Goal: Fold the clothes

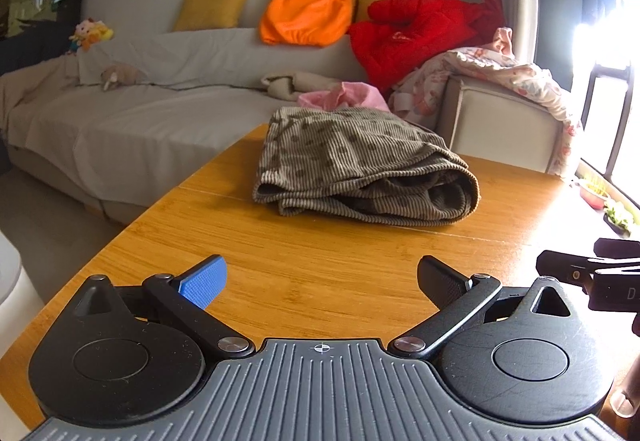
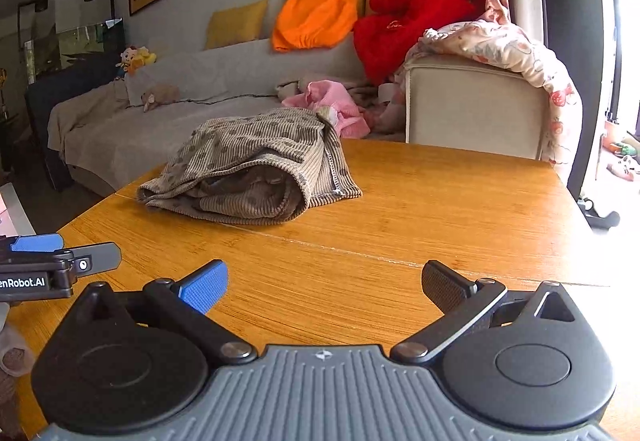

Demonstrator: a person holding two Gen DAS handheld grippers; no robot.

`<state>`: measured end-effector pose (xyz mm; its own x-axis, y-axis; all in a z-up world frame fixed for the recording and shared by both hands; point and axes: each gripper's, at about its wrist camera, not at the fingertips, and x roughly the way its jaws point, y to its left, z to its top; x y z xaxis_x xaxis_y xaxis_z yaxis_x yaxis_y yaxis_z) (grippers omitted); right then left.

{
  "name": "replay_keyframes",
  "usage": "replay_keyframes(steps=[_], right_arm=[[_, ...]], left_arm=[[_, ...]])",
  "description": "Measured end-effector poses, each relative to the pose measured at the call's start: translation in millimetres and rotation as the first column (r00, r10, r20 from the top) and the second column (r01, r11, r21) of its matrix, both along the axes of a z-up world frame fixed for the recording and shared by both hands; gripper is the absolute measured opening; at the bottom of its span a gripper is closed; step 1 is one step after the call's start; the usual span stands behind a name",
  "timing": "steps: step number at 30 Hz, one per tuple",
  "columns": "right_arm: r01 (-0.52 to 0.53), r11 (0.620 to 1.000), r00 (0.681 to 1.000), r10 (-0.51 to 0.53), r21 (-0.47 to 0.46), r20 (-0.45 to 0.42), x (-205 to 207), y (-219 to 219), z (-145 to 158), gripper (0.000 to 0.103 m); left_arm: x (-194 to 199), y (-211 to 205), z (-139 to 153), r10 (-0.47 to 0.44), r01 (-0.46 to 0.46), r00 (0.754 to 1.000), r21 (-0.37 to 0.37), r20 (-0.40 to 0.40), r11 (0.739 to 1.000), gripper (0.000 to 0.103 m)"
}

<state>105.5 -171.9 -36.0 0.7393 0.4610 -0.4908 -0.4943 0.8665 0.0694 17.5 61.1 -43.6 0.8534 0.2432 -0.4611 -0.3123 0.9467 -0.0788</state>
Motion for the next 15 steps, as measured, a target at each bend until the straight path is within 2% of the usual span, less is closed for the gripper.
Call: replay_keyframes(steps=[4, 6, 13, 15], right_arm=[[0.0, 1.0, 0.999, 0.0, -0.004, 0.041, -3, 3, 1, 0.103], [0.004, 1.0, 0.998, -0.004, 0.001, 0.068, -5, 3, 2, 0.103], [0.004, 1.0, 0.999, -0.005, 0.02, 0.033, 1, 0, 1, 0.103], [-0.01, 1.0, 1.0, 0.01, 0.002, 0.022, 2, 3, 1, 0.103]], left_arm=[[-2, -2, 3, 0.021, -0.022, 0.999, 0.018, 0.039, 1.0, 0.103], [-2, -4, 4, 0.008, -0.009, 0.999, 0.028, 0.035, 1.0, 0.103], [2, -13, 5, -0.022, 0.022, 1.0, 0.088, -0.002, 0.996, 0.103], [3, -10, 4, -0.017, 0.018, 1.0, 0.072, -0.012, 0.997, 0.103]])
